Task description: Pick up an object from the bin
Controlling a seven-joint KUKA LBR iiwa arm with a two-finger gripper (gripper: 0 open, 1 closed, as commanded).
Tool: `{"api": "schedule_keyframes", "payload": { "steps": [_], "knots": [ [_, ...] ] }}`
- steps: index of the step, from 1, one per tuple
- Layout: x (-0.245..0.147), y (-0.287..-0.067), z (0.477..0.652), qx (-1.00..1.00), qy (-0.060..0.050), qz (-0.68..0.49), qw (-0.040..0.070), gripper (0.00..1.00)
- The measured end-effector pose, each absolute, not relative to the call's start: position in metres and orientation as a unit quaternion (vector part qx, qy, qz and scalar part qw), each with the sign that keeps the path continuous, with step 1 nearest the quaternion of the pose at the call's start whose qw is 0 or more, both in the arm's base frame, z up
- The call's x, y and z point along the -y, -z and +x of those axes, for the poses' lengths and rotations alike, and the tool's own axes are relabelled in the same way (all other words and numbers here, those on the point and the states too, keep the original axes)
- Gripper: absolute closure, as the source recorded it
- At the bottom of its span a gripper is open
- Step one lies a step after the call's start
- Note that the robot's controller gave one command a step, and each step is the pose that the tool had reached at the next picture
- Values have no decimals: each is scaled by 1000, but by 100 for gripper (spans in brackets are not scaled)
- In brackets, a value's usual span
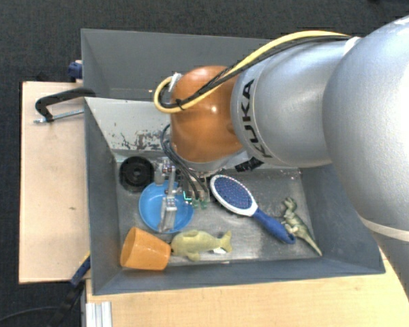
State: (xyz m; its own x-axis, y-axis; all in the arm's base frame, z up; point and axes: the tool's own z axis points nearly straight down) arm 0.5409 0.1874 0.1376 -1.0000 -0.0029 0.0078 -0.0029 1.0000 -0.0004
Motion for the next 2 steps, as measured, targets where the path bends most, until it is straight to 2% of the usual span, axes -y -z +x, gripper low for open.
{"api": "schedule_keyframes", "payload": {
  "steps": [1, 2],
  "knots": [
    [-164, -69, 499, 978, 0, 210, 3, 0],
    [-164, -71, 501, 978, 1, 209, 0, 100]
  ]
}}
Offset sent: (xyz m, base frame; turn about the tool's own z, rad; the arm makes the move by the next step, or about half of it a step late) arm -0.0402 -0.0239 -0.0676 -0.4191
